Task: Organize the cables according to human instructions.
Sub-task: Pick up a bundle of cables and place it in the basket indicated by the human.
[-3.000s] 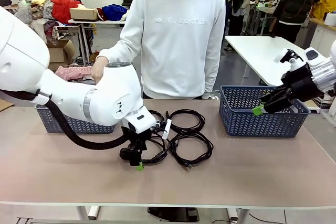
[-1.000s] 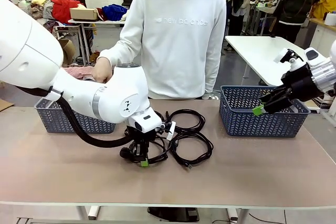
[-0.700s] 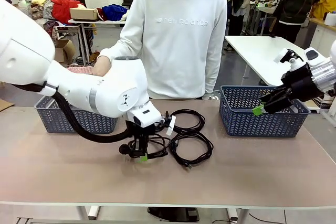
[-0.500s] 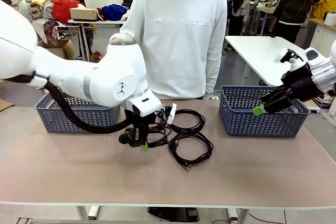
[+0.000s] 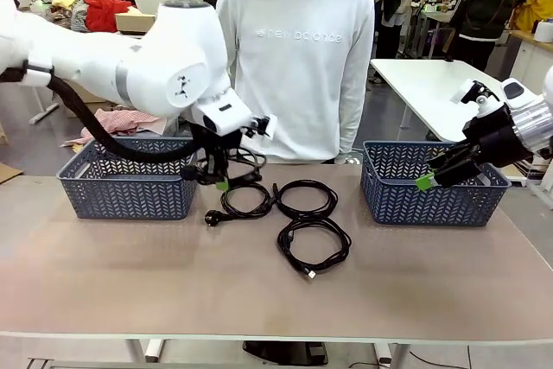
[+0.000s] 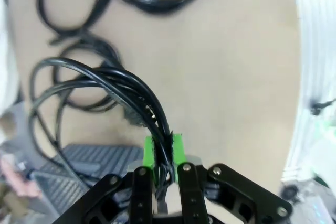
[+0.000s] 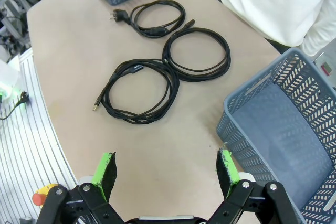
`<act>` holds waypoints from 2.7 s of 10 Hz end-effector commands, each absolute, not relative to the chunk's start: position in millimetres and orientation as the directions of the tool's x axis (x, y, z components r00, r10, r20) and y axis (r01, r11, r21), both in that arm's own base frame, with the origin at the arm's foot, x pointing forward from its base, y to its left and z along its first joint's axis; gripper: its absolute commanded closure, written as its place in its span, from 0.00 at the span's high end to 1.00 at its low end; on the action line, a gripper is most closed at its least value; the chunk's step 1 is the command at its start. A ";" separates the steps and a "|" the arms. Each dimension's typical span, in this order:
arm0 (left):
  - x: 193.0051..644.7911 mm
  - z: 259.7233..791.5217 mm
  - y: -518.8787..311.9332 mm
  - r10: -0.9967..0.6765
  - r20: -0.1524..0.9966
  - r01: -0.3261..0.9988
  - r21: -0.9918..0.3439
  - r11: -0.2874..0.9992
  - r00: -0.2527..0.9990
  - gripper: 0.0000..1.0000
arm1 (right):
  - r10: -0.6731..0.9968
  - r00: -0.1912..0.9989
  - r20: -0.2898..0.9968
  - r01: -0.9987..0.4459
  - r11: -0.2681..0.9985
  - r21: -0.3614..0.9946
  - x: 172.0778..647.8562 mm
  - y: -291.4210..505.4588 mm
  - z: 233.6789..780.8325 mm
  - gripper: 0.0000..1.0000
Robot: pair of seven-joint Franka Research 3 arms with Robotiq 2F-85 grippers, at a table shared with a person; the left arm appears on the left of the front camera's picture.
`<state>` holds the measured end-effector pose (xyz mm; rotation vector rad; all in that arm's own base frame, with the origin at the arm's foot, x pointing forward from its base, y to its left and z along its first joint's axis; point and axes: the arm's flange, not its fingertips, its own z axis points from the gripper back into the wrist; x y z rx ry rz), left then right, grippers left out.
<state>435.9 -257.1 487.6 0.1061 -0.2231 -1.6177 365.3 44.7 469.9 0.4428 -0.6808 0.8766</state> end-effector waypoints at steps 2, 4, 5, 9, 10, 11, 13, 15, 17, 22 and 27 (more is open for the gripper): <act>463.3 510.8 -212.5 -0.995 0.084 0.967 0.245 0.068 0.049 0.00 | 0.543 0.428 0.722 -0.830 0.553 0.076 370.3 43.4 468.2 1.00; 475.6 522.4 -176.1 -0.988 0.096 0.954 0.265 0.142 0.121 0.00 | 0.543 0.428 0.722 -0.830 0.553 0.076 370.3 43.4 468.2 1.00; 478.5 524.9 -161.1 -0.983 0.102 0.949 0.264 0.173 0.151 0.00 | 0.543 0.428 0.722 -0.830 0.553 0.076 370.3 43.4 468.2 1.00; 485.7 521.2 -115.8 -0.969 0.119 0.934 0.264 0.239 0.214 0.00 | 0.543 0.428 0.722 -0.830 0.553 0.076 370.3 43.4 468.2 1.00; 490.6 516.0 -108.4 -0.967 0.113 0.928 0.275 0.251 0.228 0.00 | 0.543 0.428 0.722 -0.830 0.553 0.076 370.3 43.4 468.2 1.00; 495.1 509.4 -103.2 -0.966 0.113 0.923 0.285 0.257 0.234 0.00 | 0.543 0.428 0.722 -0.830 0.553 0.076 370.3 43.4 468.2 1.00; 504.6 493.7 -95.5 -0.959 0.111 0.914 0.290 0.282 0.261 0.00 | 0.543 0.428 0.722 -0.830 0.553 0.076 370.3 43.4 468.2 1.00; 513.6 480.1 -92.4 -0.954 0.104 0.907 0.296 0.298 0.280 0.00 | 0.543 0.428 0.722 -0.830 0.553 0.076 370.3 43.4 468.2 1.00; 521.8 467.4 -89.0 -0.948 0.102 0.903 0.290 0.317 0.300 0.00 | 0.543 0.428 0.722 -0.830 0.553 0.076 370.3 43.4 468.2 1.00; 534.8 448.8 -83.7 -0.954 0.100 0.913 0.276 0.299 0.282 0.00 | 0.543 0.428 0.722 -0.830 0.553 0.076 370.3 43.4 468.2 1.00; 540.7 442.3 -82.0 -0.949 0.121 0.908 0.276 0.314 0.291 0.35 | 0.543 0.428 0.722 -0.830 0.553 0.076 370.3 43.4 468.2 1.00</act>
